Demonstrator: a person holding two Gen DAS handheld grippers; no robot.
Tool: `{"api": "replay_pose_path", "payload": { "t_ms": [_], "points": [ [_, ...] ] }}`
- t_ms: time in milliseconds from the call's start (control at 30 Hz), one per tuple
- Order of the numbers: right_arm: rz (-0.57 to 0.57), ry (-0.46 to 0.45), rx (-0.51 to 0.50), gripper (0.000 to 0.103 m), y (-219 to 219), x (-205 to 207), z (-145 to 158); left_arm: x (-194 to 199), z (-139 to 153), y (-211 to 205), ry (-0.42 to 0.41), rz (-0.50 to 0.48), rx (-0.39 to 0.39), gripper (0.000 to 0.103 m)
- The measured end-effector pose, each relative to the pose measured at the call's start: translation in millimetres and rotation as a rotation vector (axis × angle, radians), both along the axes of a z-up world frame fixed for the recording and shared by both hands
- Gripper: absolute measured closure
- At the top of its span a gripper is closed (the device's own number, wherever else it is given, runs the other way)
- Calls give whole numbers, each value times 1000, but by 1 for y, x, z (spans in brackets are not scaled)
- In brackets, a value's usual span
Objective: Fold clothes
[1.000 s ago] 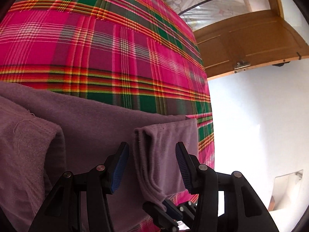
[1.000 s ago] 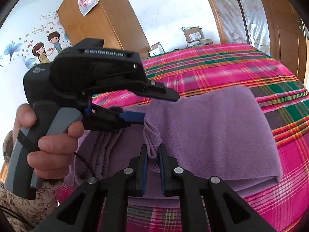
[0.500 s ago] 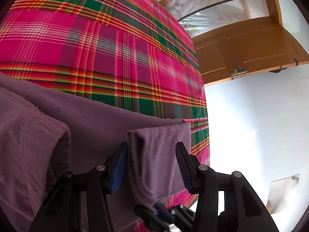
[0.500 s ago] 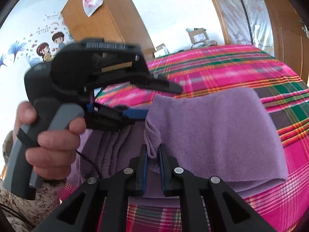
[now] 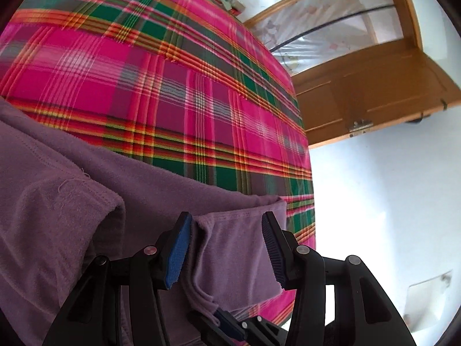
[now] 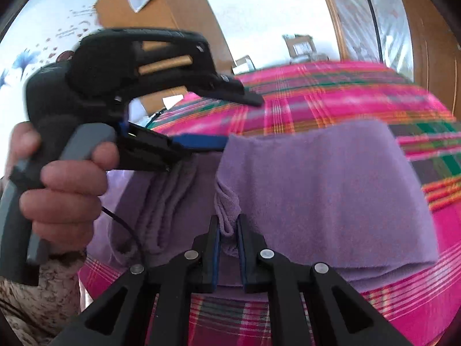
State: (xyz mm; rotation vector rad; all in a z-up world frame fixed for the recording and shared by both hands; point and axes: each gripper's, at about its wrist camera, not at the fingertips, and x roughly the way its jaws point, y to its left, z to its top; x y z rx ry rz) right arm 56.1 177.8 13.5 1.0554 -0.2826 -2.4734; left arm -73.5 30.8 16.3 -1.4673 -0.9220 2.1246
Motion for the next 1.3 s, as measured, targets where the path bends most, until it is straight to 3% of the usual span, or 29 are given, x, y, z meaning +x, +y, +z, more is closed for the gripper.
{"api": "replay_pose_path", "payload": {
  "t_ms": [200,367,567,933,1300],
  "points": [
    [49,-7,3,77,-5,4,4,5,8,-5,29,16,-20,52],
    [58,58,-17,76,13,11,27,12,17,-4,74,16,-36,52],
    [-158,130,32,75,72,-10,50,16,25,5,109,-18,-48,52],
    [-288,-73,40,75,105,-72,15,11,10,23,60,-68,-83,52],
    [-275,-85,79,76,104,-65,18,4,-5,17,-14,-54,-67,52]
  ]
}}
